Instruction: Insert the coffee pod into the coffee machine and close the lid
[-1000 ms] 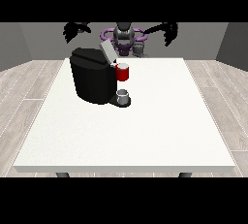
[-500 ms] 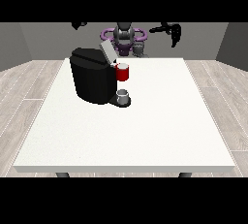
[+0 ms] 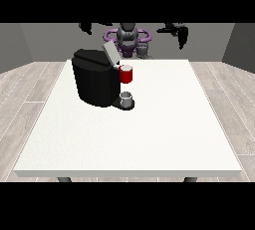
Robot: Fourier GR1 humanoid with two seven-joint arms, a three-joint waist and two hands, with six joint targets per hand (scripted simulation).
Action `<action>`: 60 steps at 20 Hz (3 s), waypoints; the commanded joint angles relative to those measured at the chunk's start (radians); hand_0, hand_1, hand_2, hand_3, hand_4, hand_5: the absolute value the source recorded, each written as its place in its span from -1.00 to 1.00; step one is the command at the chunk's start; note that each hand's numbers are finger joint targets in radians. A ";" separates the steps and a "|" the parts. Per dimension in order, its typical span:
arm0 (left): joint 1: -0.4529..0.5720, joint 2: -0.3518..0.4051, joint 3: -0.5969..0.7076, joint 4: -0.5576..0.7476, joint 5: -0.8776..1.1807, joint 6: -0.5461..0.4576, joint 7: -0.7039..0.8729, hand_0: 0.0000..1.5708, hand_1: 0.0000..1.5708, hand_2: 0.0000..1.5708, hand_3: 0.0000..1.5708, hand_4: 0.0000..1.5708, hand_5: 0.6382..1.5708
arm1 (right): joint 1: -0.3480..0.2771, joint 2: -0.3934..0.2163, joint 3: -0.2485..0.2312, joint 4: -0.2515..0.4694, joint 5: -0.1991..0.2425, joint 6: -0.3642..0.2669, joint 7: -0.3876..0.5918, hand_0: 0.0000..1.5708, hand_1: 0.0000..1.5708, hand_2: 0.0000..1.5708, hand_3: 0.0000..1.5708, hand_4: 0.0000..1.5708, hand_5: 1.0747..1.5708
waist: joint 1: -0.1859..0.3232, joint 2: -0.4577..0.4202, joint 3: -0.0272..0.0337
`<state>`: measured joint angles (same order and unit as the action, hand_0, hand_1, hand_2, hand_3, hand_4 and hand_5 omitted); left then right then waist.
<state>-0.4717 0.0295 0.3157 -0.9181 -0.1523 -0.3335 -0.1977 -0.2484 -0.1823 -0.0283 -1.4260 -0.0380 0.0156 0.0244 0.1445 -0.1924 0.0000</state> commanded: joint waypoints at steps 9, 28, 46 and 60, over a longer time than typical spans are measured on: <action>0.158 -0.029 -0.099 -0.282 0.118 0.022 0.077 -1.00 -1.00 -1.00 -1.00 -1.00 1.00 | -0.149 -0.009 -0.077 0.166 -0.035 0.029 0.010 -1.00 -1.00 -1.00 -1.00 -1.00 1.00 | 0.044 0.111 0.0003; 0.204 0.018 -0.125 -0.470 0.179 0.132 0.145 -1.00 -1.00 -1.00 -1.00 -1.00 1.00 | -0.325 0.011 -0.070 0.345 0.016 0.077 -0.115 -1.00 -1.00 -1.00 -1.00 -1.00 1.00 | -0.023 0.246 0.0001; 0.209 0.091 -0.122 -0.424 0.176 0.140 0.105 -1.00 -1.00 -1.00 -1.00 -1.00 1.00 | -0.472 0.028 -0.028 0.411 0.076 0.089 -0.063 -1.00 -1.00 -1.00 -1.00 -0.86 1.00 | -0.020 0.261 -0.0001; 0.184 0.123 -0.097 -0.320 0.210 0.114 0.000 -1.00 -1.00 -1.00 -1.00 -1.00 1.00 | -0.591 0.094 0.022 0.412 0.180 0.015 -0.064 -1.00 -1.00 -1.00 -1.00 -0.85 1.00 | -0.041 0.301 -0.0004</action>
<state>-0.2741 0.1311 0.1909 -1.3118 0.0495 -0.2070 -0.1211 -0.7896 -0.1061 -0.0138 -0.9953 0.1338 0.0327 -0.0737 0.1331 0.0878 0.0001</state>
